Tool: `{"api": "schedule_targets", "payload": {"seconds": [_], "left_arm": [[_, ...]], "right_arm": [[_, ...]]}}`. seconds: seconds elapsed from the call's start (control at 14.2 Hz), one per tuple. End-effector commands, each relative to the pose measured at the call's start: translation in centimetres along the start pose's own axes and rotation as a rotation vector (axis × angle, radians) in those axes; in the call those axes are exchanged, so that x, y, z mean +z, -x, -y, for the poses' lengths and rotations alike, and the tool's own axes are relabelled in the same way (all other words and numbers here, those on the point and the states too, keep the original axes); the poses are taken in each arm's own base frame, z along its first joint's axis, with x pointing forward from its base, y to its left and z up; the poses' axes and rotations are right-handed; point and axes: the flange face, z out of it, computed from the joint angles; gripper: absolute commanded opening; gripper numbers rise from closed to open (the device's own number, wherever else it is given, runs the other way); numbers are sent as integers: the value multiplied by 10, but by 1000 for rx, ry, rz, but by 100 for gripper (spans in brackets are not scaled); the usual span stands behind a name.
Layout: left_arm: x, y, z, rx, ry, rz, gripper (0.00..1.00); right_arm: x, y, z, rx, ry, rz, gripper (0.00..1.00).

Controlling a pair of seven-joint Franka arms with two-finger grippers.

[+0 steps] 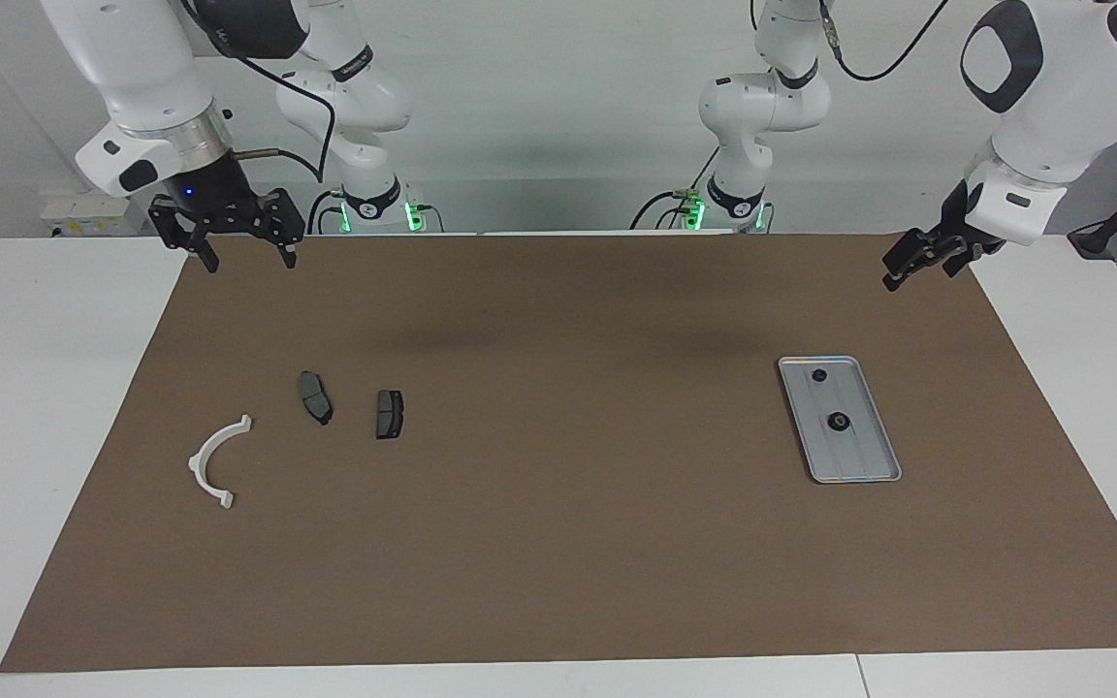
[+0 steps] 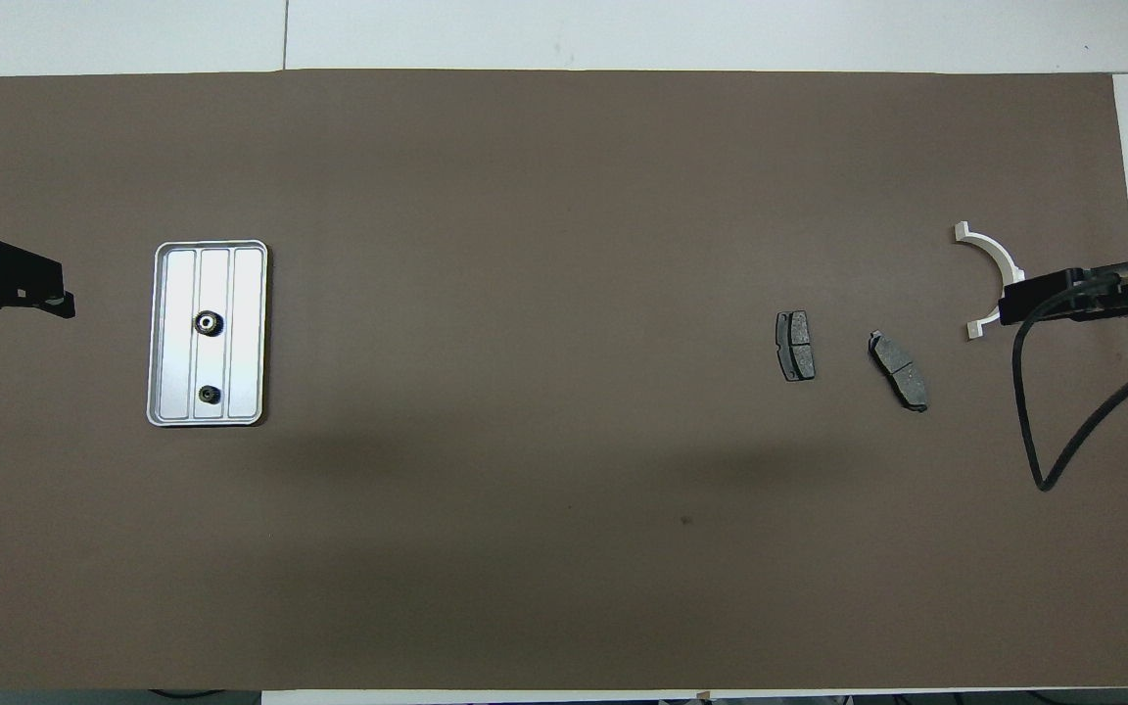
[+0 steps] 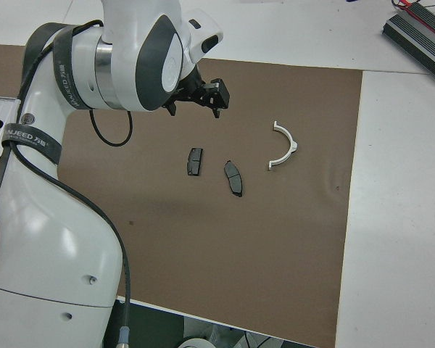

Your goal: Pick bearing gear from pile to tray

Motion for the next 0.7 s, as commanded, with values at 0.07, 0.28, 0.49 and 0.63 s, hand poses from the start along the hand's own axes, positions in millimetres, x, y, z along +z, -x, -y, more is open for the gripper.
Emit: {"api": "schedule_targets", "payload": {"seconds": [0.07, 0.28, 0.49, 0.63], "left_arm": [[-5, 8, 12, 19, 8, 6, 100], [-9, 14, 12, 22, 7, 3, 100], [-8, 17, 13, 24, 7, 5, 100], [-8, 20, 15, 22, 8, 0, 100]], "right_arm": [[-4, 3, 4, 8, -9, 4, 100], [-4, 4, 4, 8, -9, 4, 100], [-4, 3, 5, 6, -9, 3, 100], [-4, 3, 5, 5, -9, 1, 100]]}}
